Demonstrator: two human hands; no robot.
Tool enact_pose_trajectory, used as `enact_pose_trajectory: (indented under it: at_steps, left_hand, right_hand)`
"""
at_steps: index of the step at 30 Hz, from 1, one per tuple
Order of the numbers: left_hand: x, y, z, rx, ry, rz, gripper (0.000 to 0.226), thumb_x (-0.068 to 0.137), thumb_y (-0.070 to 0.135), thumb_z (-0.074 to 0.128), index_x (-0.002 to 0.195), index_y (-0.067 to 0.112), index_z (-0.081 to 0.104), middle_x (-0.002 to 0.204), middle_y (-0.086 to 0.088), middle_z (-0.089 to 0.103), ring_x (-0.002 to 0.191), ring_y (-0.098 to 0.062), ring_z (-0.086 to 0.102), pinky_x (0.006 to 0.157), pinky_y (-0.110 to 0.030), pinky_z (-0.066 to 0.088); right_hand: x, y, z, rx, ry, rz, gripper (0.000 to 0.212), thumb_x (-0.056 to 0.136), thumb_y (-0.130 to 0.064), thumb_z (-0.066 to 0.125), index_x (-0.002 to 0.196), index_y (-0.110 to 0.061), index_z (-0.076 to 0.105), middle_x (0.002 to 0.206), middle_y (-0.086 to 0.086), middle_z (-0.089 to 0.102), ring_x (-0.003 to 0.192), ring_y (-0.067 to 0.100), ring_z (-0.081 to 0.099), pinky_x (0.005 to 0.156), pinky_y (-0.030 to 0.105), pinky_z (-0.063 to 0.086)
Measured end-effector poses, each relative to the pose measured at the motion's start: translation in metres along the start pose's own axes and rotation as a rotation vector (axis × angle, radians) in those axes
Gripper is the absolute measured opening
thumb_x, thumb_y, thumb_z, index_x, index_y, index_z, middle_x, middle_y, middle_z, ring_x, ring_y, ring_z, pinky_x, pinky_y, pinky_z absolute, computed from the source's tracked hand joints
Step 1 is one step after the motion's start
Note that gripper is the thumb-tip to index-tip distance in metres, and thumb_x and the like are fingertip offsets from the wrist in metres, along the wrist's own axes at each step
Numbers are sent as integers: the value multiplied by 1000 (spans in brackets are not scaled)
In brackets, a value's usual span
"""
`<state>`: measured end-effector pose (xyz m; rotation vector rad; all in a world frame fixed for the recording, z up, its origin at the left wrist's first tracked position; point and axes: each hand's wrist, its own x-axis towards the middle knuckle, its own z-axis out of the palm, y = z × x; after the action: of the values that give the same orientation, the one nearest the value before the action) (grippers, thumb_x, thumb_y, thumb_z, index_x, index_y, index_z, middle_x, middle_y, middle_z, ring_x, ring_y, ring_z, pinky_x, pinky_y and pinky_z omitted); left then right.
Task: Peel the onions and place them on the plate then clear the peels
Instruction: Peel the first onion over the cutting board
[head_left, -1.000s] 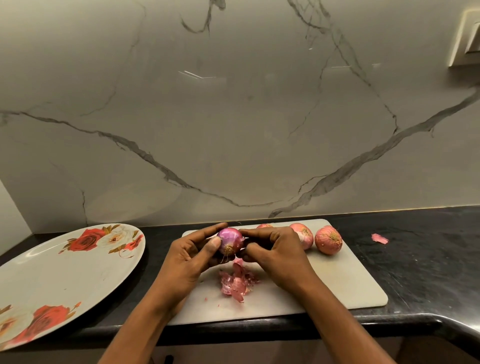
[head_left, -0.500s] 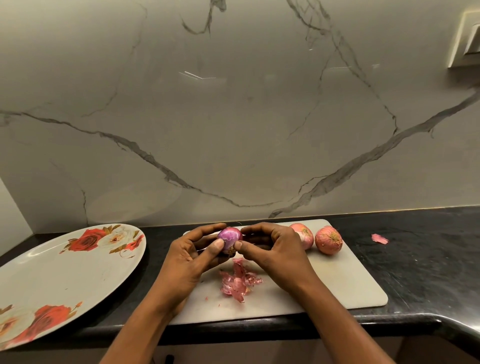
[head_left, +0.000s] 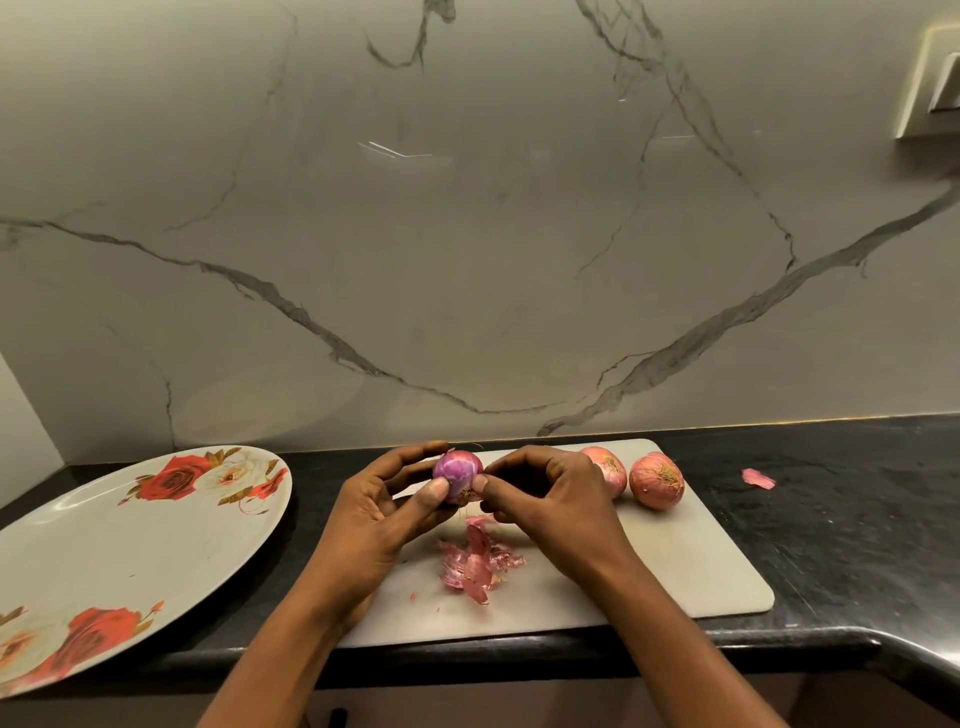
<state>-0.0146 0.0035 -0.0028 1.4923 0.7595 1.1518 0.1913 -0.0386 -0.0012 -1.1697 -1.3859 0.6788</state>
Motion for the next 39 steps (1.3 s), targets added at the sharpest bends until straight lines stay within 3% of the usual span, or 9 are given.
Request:
enact_pose_trajectory:
  at_steps: [3,6,12,22,26,29,33,39]
  left_hand:
    - [1,-1,0,12,-1,0,42,91,13,73,133,19,70,131,-8,73,119,-31,73,104,-50,57]
    - [1,-2,-1,34,2,0,43,91,13,73,134,19,69,131,-6,74,118,-30,73,103,-50,58]
    - [1,-2,-3,21,-7,-6,43,92,15,72,135,19,69,130,-8,74,118,-32,73,100,-47,60]
    - [-1,2,1,-38,8,-28,41,93,16,67,134,18,69,125,-7,76,112,-32,75,96,-39,62]
    - [-1,2,1,-20,-2,-13,44,90,17,69,134,20,69,127,-4,76,116,-28,74,94,-35,62]
    - [-1,1,0,6,-19,7,47,91,15,71,137,23,67,132,-5,73,119,-28,72,97,-36,61]
    - [-1,1,-1,15,-41,4,48,93,13,70,140,24,66,136,-4,71,120,-26,72,100,-39,60]
    - [-1,1,-1,17,-42,-10,50,89,17,76,138,24,69,137,-3,70,124,-26,70,106,-48,56]
  right_hand:
    - [0,0,1,-68,-11,-8,17,86,-36,87,95,-24,80,87,-5,79,84,14,78,77,35,66]
    - [0,-1,1,-40,-56,18,14,89,-28,85,96,-17,79,85,-1,80,79,14,79,73,32,66]
    - [0,-3,-1,-32,-103,10,8,98,-20,75,100,-13,78,87,4,80,81,16,80,78,35,67]
    - [2,0,-2,47,53,85,4,95,-9,76,91,-10,76,79,6,79,74,18,80,67,31,64]
    - [1,0,-2,21,21,63,10,90,-3,79,92,-12,77,82,6,79,76,20,80,71,37,66]
    - [-1,-3,-1,61,-26,70,2,93,-11,79,94,-11,80,84,6,80,79,21,80,75,40,67]
    - [-2,-6,1,27,-75,85,12,92,-24,82,94,-12,82,84,4,81,79,19,80,77,39,67]
    - [-1,-4,0,9,-132,61,9,98,-16,75,100,-9,81,90,4,81,84,17,80,80,37,67]
